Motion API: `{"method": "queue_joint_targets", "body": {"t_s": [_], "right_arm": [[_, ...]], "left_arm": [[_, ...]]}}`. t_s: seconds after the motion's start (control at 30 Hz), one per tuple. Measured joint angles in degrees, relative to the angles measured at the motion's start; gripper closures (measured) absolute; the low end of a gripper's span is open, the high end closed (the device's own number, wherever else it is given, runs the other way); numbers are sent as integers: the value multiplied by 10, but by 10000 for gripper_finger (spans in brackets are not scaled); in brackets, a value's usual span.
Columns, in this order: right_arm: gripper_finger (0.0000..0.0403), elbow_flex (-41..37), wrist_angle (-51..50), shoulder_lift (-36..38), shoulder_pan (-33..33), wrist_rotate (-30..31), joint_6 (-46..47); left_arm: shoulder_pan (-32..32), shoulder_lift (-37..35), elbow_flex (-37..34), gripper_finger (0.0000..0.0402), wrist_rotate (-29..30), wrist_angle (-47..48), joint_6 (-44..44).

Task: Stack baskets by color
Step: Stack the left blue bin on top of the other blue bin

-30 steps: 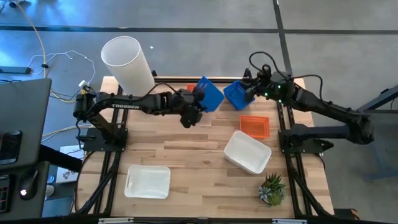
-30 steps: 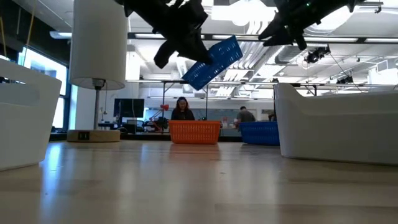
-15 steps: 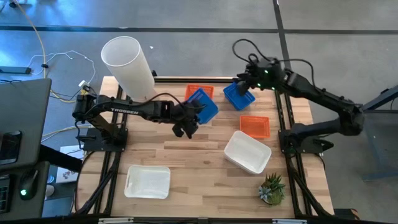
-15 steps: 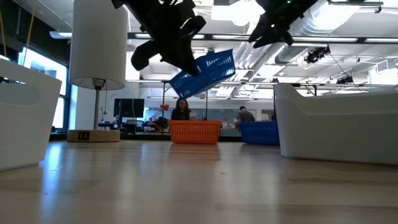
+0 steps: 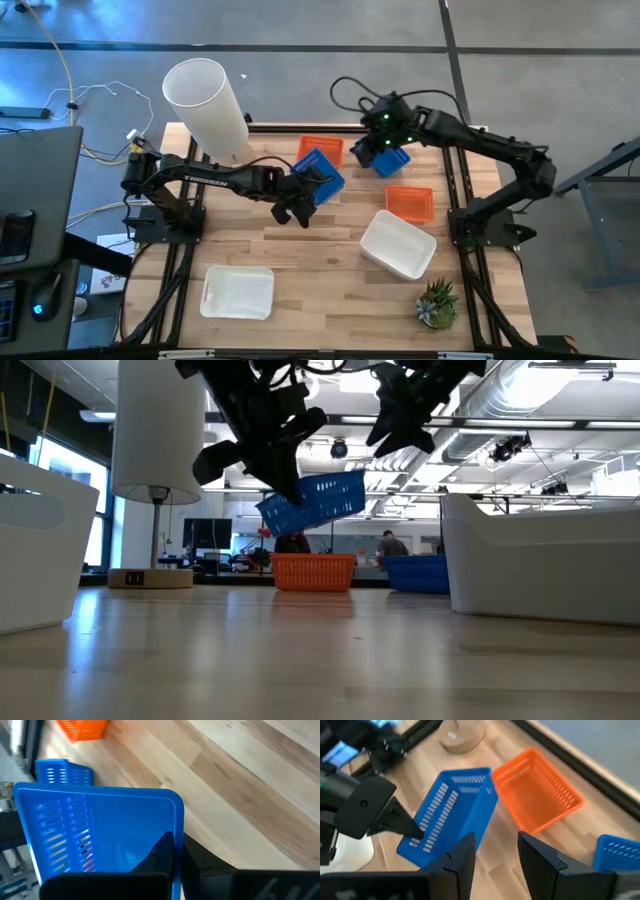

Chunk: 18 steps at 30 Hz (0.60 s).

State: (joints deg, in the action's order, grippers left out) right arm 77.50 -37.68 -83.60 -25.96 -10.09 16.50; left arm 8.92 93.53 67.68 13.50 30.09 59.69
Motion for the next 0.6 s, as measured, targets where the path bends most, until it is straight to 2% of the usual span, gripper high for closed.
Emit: {"method": "queue_joint_targets", "body": {"t_s": [0.13, 0.33, 0.6], "right_arm": [[269, 5, -4, -19, 22, 1, 1], [269, 5, -8, -44, 43, 8, 0], [269, 5, -1, -74, 70, 12, -9]], "left_arm": [[-7, 9, 0, 401, 10, 1, 5], [-19, 15, 0, 401, 55, -18, 5], [-27, 15, 0, 401, 71, -16, 0]]}}
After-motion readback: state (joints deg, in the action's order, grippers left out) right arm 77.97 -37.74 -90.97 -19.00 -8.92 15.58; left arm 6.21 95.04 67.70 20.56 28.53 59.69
